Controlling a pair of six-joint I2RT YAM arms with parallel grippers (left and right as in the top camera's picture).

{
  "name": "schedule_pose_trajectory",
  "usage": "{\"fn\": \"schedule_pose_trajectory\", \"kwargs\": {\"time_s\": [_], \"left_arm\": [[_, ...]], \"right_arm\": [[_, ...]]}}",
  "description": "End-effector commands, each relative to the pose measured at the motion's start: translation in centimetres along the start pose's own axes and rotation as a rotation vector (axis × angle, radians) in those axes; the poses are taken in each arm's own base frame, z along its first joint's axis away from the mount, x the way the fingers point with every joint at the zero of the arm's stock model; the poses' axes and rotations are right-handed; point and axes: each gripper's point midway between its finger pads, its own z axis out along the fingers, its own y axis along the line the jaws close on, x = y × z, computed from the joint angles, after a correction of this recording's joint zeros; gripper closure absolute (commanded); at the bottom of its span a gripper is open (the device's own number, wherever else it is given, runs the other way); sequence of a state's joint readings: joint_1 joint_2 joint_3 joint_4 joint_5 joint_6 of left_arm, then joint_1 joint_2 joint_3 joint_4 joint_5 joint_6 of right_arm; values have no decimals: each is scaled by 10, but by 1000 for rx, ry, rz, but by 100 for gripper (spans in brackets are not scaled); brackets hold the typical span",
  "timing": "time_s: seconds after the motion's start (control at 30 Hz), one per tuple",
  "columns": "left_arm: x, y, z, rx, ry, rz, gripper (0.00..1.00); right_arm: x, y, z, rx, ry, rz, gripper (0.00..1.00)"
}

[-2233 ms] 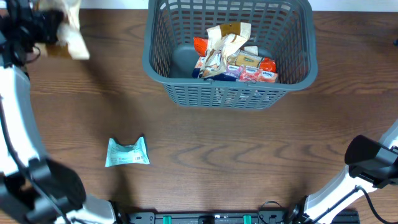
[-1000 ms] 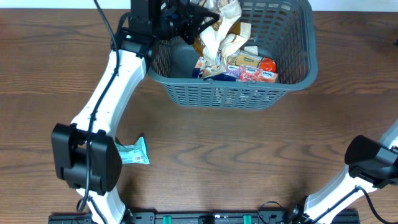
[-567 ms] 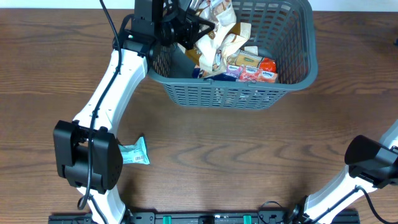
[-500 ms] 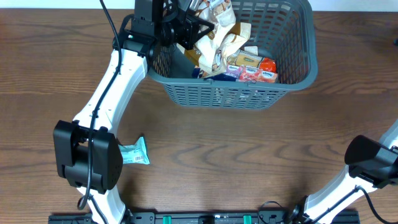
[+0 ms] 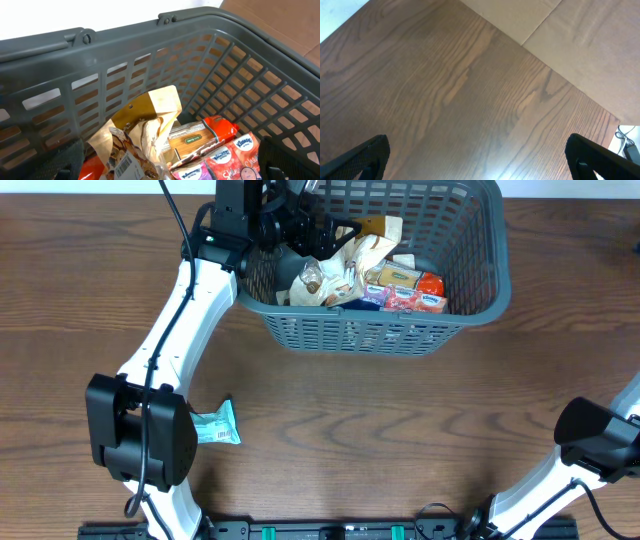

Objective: Pack container
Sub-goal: 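Lower the mushroom bag into the basket and open the left gripper, then withdraw the left gripper toward the mint-green wipes packet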

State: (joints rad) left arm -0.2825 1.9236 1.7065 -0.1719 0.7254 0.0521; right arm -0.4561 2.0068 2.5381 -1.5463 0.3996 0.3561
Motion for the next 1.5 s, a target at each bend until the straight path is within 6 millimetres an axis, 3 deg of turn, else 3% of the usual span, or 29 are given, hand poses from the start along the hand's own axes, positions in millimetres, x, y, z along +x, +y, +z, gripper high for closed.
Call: {"fn": "schedule_pose_trajectory", "kwargs": {"time_s": [0.0,0.13,0.27,0.37,0.5,0.6,0.8,0.87,1.0,1.17,1.37,1.47], "left_arm": [[-39,-14,-22,-9,-79,67,1],[-84,-30,-58,-80,-170,189,1],[-127,-40,-117,-289,-250,311,1],[-130,-44,-169,-474,-226,326,1],[-89,-43,-237,-716,-46,292,1],[-51,-56,-274,-778,88,249,1],[10,-121,-291,-522,234,169,1],[23,-127,-298,-516,265,132,1],[58,-101,-321,-731,376,-90,1],[107,-73,-331,-917,574,-246,1],[166,-40,-296,-970,752,-380,1],[202,-19,-276,-1062,789,-551,1]], "right_arm": [[1,-1,5,14,7,10,1],[1,-1,5,14,7,10,1],[1,-1,5,14,7,10,1],[1,-1,5,15,7,10,1],[1,-1,5,14,7,10,1],[1,-1,5,14,7,10,1],[1,-1,5,14,7,10,1],[1,-1,5,14,7,10,1],[1,-1,5,15,7,10,1],[1,-1,5,14,7,10,1],[1,-1,5,15,7,10,1],[1,-1,5,15,7,10,1]]}}
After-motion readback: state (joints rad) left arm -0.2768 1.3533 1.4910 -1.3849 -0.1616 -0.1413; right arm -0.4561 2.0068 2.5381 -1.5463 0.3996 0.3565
